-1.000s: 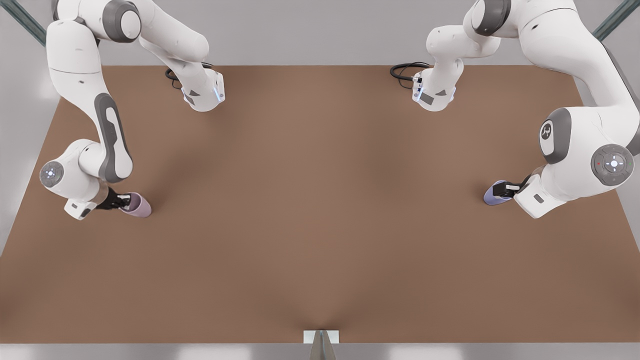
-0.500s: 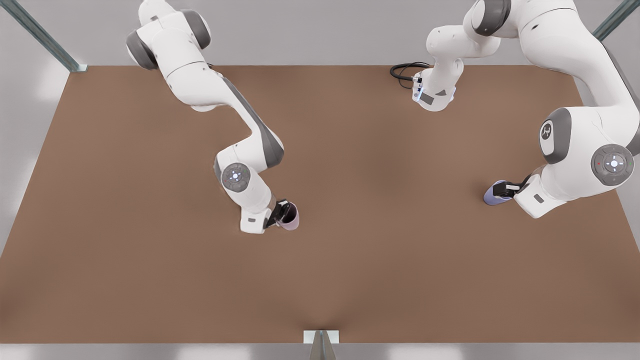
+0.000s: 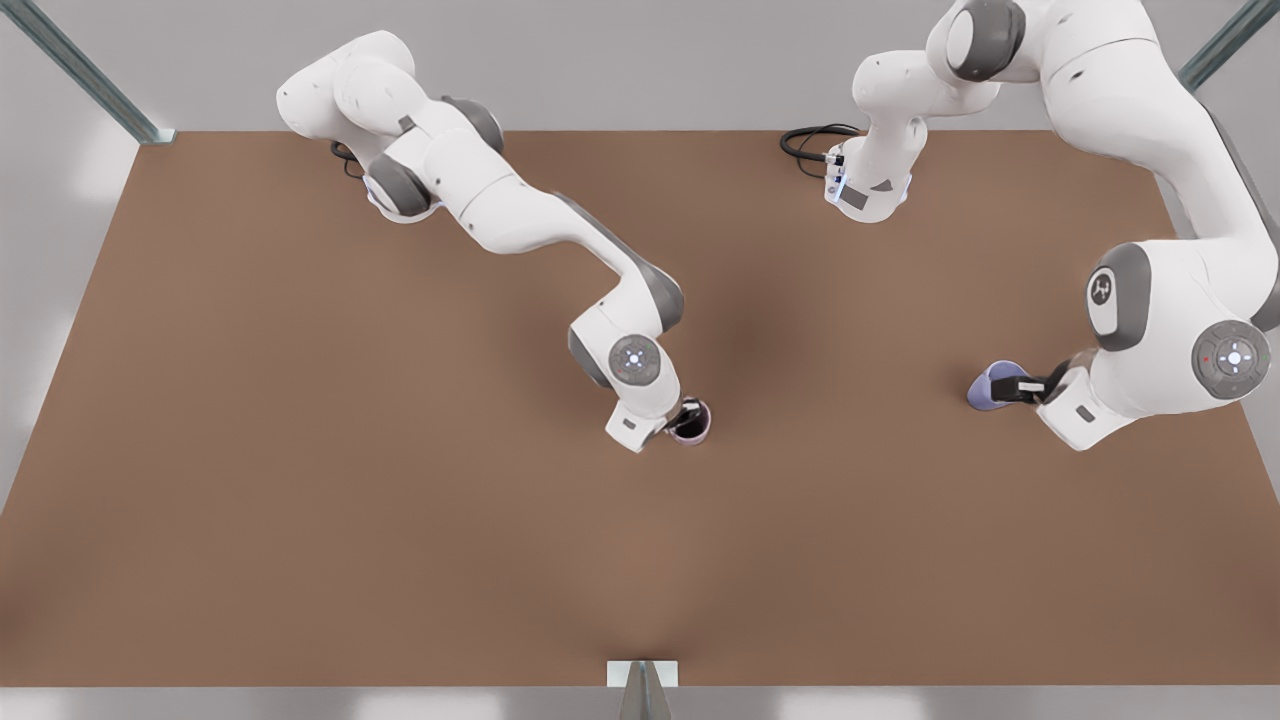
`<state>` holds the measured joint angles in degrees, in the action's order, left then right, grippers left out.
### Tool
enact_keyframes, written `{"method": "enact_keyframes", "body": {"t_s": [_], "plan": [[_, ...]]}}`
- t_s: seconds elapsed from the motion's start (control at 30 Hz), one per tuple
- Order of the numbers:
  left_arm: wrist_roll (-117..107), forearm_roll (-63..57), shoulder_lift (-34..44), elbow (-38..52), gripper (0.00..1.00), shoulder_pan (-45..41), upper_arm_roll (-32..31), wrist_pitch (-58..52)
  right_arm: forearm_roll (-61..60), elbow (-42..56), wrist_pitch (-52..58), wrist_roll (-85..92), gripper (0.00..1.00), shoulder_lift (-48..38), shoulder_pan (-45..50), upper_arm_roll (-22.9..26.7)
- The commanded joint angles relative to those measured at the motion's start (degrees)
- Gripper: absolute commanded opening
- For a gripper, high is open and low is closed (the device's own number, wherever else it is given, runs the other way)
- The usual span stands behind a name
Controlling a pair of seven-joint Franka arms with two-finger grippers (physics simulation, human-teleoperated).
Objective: Stack the cups, with the pink cup at the bottom and the purple cup at the top
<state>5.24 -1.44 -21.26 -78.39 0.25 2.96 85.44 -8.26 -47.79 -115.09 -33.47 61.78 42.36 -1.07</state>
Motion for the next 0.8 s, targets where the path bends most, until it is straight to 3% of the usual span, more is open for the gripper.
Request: {"method": "enact_keyframes", "body": {"t_s": [0.0,0.03,0.07,0.1,0.2,0.3,0.33,0.37,0.5,0.57,0.6,0.7,0.77], "plan": [[0.1,3.8,0.3,-3.3,1.00,-0.1,1.7,5.3,0.2,0.1,-0.9,-32.9,0.21,1.1,0.0,-0.1],[0.3,3.8,1.3,-6.6,1.00,-0.1,2.5,7.5,0.2,0.1,-2.0,-32.9,0.21,1.5,0.0,-0.1],[0.7,3.4,5.8,-16.1,1.00,-0.2,2.8,14.7,0.2,0.1,-1.9,-32.9,0.21,1.5,0.0,-0.1],[0.9,2.9,9.1,-23.1,1.00,-0.2,2.8,20.5,0.1,0.1,-1.7,-32.9,0.30,1.4,0.0,-0.2],[2.3,0.1,11.4,-31.6,1.00,-0.2,3.1,29.5,0.2,0.1,-1.9,-32.7,0.62,1.5,0.0,-0.1],[5.9,0.0,11.6,-36.4,1.00,-0.2,5.6,34.9,0.1,0.0,-1.8,-32.6,0.63,1.1,-0.1,-0.1],[6.5,0.0,11.2,-36.4,1.00,-0.2,6.0,35.2,0.1,-0.2,-1.2,-32.6,0.65,0.7,-0.1,-0.1],[6.5,0.1,10.6,-36.5,1.00,-0.2,6.2,35.2,0.0,-0.3,-1.4,-32.6,0.74,-0.1,-0.2,-0.3],[9.0,0.0,9.8,-40.9,1.00,-0.2,7.6,41.0,-0.2,-4.4,-0.9,-32.0,0.81,-6.4,-0.9,-0.3],[9.0,0.0,8.8,-41.1,1.00,-0.2,7.6,40.9,0.2,-14.1,-0.9,-26.4,0.97,-17.4,-6.0,-0.3],[9.0,0.1,8.3,-41.8,1.00,-0.2,7.8,41.0,0.4,-23.2,-1.0,-14.9,1.00,-24.6,-10.4,-0.3],[9.0,0.1,6.3,-42.3,1.00,-0.2,7.9,41.3,1.9,-45.4,1.4,2.2,1.00,-45.2,-21.0,0.5],[9.1,0.1,5.3,-42.6,1.00,-0.2,8.7,41.4,2.0,-46.1,13.3,18.7,1.00,-50.4,-32.4,0.3]]}}
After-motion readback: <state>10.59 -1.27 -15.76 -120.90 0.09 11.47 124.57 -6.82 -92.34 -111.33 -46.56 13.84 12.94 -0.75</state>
